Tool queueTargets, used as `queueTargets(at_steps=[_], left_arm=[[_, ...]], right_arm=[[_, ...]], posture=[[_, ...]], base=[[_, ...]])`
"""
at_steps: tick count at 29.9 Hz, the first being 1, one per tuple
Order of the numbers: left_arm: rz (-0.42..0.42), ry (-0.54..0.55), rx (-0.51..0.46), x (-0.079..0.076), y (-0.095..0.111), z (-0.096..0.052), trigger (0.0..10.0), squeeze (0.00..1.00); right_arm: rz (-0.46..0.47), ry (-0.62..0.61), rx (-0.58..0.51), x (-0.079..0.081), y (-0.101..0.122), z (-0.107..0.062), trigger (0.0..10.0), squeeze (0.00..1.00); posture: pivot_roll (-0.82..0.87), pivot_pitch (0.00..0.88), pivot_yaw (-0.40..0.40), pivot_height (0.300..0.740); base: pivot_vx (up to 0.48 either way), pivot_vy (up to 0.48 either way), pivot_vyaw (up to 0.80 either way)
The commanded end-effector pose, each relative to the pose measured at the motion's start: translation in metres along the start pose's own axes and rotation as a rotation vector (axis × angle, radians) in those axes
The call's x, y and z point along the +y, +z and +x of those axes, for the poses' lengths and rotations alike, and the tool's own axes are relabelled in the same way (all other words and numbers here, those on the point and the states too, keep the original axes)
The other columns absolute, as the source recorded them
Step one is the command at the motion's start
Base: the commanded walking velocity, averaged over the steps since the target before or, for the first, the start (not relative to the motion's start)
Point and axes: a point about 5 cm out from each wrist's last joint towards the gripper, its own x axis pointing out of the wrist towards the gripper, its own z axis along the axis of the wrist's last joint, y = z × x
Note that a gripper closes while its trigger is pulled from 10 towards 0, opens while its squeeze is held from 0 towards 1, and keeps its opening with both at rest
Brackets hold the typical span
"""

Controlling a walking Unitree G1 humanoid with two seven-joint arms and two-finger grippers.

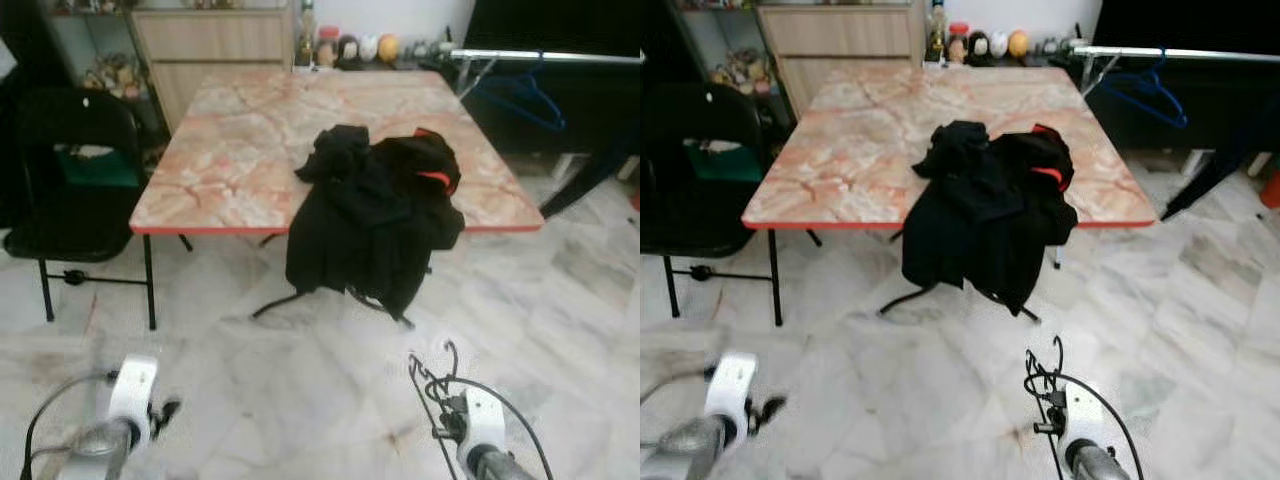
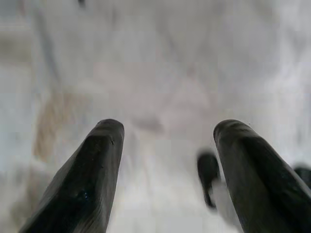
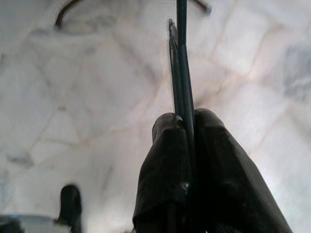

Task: Hang hanger

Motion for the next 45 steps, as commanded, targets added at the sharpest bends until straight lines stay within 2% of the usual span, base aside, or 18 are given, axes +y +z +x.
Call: queueTargets(at_steps=[1,3,5,9,16,19,22,26,29,33,36,38,42,45], left_arm=[[-0.021,0.008,0.055,-0.005,-0.017,0.001,10.0,0.00],[-0.081,0.035,0.106,-0.007,-0.033,0.000,10.0,0.00],[-0.092,0.064,0.153,-0.006,-0.043,-0.001,10.0,0.00],[-0.108,0.081,0.165,0.004,-0.045,-0.003,10.0,0.00],[-0.043,0.074,0.170,0.011,-0.048,-0.005,10.0,0.00],[-0.030,0.069,0.183,0.010,-0.050,-0.005,10.0,0.00],[-0.008,0.061,0.224,0.007,-0.063,-0.009,10.0,0.00],[-0.006,0.066,0.240,0.008,-0.069,-0.011,10.0,0.00],[0.003,0.054,0.244,0.001,-0.076,-0.012,10.0,0.00],[-0.006,0.048,0.226,-0.009,-0.068,-0.006,10.0,0.00],[0.000,0.040,0.230,-0.014,-0.068,-0.005,10.0,0.00],[0.041,0.021,0.239,-0.019,-0.069,-0.005,10.0,0.00],[0.052,0.014,0.250,-0.022,-0.073,-0.006,10.0,0.00],[0.039,0.027,0.259,-0.021,-0.077,-0.007,10.0,0.00]], right_arm=[[0.010,-0.032,0.046,0.000,-0.010,-0.001,10.0,0.00],[0.016,-0.045,0.082,0.003,-0.019,-0.002,10.0,0.00],[0.032,-0.055,0.092,0.004,-0.021,-0.002,10.0,0.00],[0.079,-0.071,0.063,0.007,-0.014,0.000,10.0,0.00],[0.121,-0.084,0.061,0.010,-0.016,0.001,10.0,0.00],[0.116,-0.085,0.075,0.008,-0.022,-0.002,10.0,0.00],[0.097,-0.094,0.110,0.003,-0.038,-0.008,10.0,0.00],[0.102,-0.104,0.122,0.001,-0.044,-0.010,10.0,0.00],[0.107,-0.108,0.123,-0.002,-0.046,-0.012,10.0,0.00],[0.061,-0.078,0.096,-0.002,-0.036,-0.008,10.0,0.00],[0.063,-0.080,0.073,-0.004,-0.030,-0.007,10.0,0.00],[0.075,-0.095,0.067,-0.007,-0.029,-0.007,10.0,0.00],[0.093,-0.110,0.089,-0.008,-0.033,-0.008,10.0,0.00],[0.076,-0.091,0.105,-0.002,-0.037,-0.008,10.0,0.00]], posture=[[0.06,0.000,0.008,0.740],[0.06,0.000,0.013,0.740],[0.05,0.000,0.025,0.740],[0.02,0.000,0.060,0.740],[-0.04,0.000,0.089,0.740],[-0.05,0.000,0.091,0.740],[-0.07,0.000,0.076,0.740],[-0.08,0.000,0.068,0.740],[-0.09,0.000,0.041,0.740],[-0.11,0.000,0.026,0.740],[-0.11,0.000,0.024,0.740],[-0.08,0.000,0.022,0.740],[-0.05,0.000,0.008,0.740],[-0.04,0.000,-0.001,0.740]], base=[[0.000,0.000,0.00],[0.000,0.000,0.00],[0.000,0.000,0.00],[0.000,0.000,0.00],[0.000,0.000,0.00],[0.000,0.000,0.00],[0.000,0.000,0.00],[0.000,0.000,0.00],[0.000,0.000,0.00],[0.000,-0.270,0.00],[0.000,-0.276,0.00],[0.000,-0.276,0.00],[0.000,-0.278,0.00],[0.000,-0.311,0.00]])
